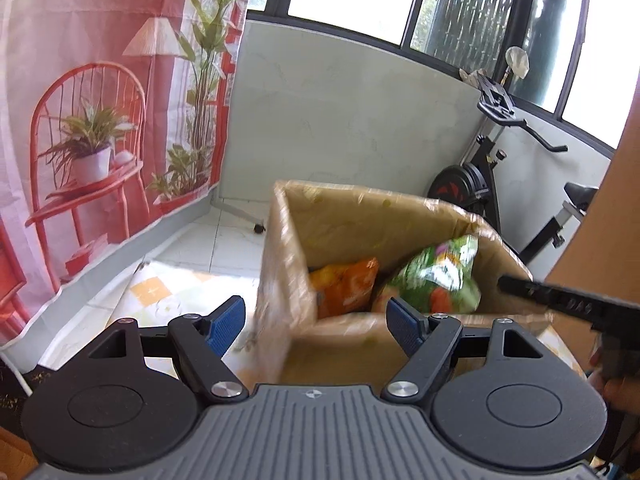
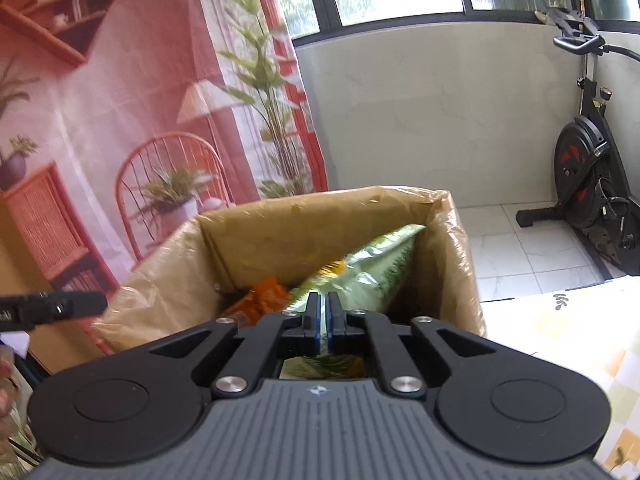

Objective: Organize snacks
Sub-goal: 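Move both grippers back to the table and close on the orange chip bag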

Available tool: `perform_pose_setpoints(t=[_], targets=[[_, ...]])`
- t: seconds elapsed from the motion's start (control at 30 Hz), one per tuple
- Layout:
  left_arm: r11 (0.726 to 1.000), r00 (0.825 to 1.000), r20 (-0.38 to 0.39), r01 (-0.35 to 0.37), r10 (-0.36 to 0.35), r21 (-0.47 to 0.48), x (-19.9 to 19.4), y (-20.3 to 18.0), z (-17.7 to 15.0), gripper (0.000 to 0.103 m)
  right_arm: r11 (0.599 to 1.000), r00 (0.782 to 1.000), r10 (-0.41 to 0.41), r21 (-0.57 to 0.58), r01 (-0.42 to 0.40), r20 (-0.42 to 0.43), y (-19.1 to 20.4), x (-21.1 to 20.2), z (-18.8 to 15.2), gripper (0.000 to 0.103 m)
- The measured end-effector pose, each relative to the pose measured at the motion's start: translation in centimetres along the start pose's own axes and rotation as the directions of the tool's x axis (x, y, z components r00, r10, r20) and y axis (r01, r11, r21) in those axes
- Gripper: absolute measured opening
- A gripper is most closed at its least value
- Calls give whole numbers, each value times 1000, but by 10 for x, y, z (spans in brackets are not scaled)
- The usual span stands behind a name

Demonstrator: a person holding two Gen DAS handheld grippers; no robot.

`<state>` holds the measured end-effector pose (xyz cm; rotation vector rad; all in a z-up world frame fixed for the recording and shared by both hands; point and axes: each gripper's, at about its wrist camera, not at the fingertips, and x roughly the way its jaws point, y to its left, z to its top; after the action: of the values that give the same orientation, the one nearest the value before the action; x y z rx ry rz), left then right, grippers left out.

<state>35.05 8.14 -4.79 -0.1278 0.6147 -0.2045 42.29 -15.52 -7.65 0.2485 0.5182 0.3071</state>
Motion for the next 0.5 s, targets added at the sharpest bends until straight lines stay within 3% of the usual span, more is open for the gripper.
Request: perform_pose_setpoints(t=[0.17,0.3,0.5], targets=[[1000,999,-51,5,-4,20,-15,27,-27,80,998,996,58,9,-59,71,26,-21,-18,6],[999,993,-114,29,-25,29,-15,43,-56,80,995,992,102,6,-103,80,50,-27,-38,6],[997,977,-195,79,-83,-26,-2,63,-100,79,980,983,174,-85,-178,-49,93,-9,-78,17]])
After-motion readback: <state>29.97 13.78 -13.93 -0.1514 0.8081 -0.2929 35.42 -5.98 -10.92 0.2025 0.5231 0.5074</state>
